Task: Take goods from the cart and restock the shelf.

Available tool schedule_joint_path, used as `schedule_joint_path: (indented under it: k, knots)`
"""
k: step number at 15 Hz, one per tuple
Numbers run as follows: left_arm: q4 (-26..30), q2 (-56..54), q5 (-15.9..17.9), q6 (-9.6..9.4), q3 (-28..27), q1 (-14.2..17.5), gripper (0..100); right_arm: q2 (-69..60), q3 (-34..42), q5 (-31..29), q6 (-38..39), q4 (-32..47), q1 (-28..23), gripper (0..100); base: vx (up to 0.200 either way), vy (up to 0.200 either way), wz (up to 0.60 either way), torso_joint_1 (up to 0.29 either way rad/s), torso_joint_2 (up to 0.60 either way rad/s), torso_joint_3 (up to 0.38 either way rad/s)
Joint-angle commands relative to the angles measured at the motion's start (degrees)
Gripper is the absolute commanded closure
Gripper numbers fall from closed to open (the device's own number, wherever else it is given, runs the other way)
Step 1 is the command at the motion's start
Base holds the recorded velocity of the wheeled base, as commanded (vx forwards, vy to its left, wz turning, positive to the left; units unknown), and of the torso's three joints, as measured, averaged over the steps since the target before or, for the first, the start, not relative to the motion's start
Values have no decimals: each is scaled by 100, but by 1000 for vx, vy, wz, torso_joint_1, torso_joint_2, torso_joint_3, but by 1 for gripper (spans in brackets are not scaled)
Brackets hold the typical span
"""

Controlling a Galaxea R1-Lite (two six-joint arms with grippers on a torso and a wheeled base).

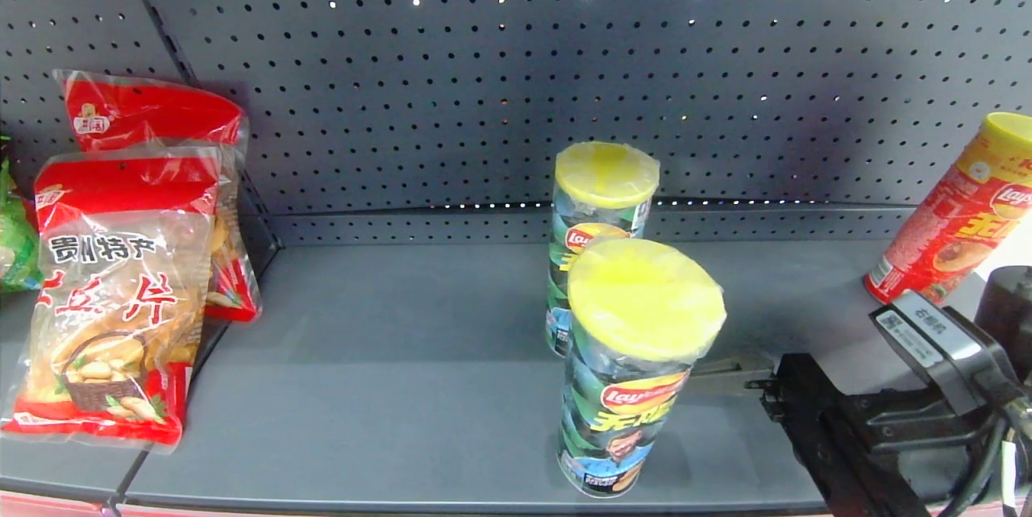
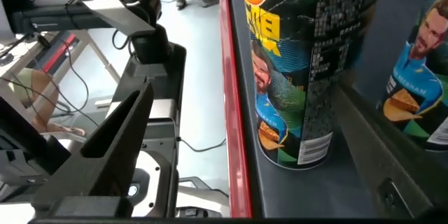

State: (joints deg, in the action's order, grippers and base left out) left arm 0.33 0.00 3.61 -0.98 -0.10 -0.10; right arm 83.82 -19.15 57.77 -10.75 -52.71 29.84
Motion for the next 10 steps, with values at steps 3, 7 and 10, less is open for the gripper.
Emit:
schedule_joint_path:
  k: [3, 7, 10]
  knots:
    - [2, 0, 0, 1, 1, 1, 0, -41, 17, 6, -15, -11, 92, 0, 0, 0, 0, 0, 0, 0]
    - [2, 0, 0, 1, 1, 10, 0, -129, 122, 6, -6, -11, 92, 0, 0, 0, 0, 0, 0, 0]
    - [2, 0, 0, 1, 1, 1, 0, -200, 210, 6, -6, -11, 83, 0, 0, 0, 0, 0, 0, 0]
